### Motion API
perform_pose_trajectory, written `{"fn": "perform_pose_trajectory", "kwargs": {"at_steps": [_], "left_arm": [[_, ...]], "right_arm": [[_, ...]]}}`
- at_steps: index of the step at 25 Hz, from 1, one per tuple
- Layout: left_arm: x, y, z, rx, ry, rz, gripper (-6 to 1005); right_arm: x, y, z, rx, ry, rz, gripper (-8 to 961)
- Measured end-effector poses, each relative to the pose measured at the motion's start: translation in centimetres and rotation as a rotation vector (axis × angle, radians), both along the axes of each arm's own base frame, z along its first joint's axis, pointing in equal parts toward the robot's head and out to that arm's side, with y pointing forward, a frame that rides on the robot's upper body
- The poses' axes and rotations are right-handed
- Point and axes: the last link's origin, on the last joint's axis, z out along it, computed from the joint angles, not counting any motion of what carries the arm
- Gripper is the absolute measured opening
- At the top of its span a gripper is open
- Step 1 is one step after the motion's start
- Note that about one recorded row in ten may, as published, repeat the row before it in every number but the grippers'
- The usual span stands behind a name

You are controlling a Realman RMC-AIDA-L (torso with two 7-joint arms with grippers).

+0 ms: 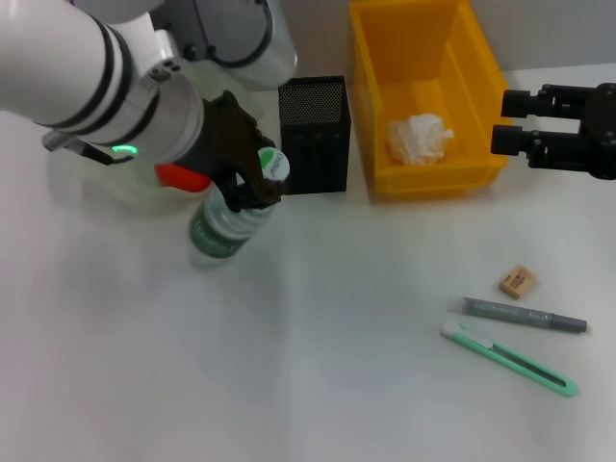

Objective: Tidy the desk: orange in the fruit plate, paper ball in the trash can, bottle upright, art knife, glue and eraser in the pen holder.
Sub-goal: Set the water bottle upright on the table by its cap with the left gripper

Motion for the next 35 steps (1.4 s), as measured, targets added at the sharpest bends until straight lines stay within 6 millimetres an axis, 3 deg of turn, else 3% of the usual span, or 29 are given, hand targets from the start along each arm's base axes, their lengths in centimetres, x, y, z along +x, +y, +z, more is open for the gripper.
{"fn": "perform_pose_trajectory", "kwargs": {"at_steps": [35], "left_arm": [[0.2, 0.8, 2.9, 0.149, 0.111, -0.010, 344]], "right_arm": [[-0.1, 0.5, 0.1, 0.018, -0.003, -0.007, 652]]}}
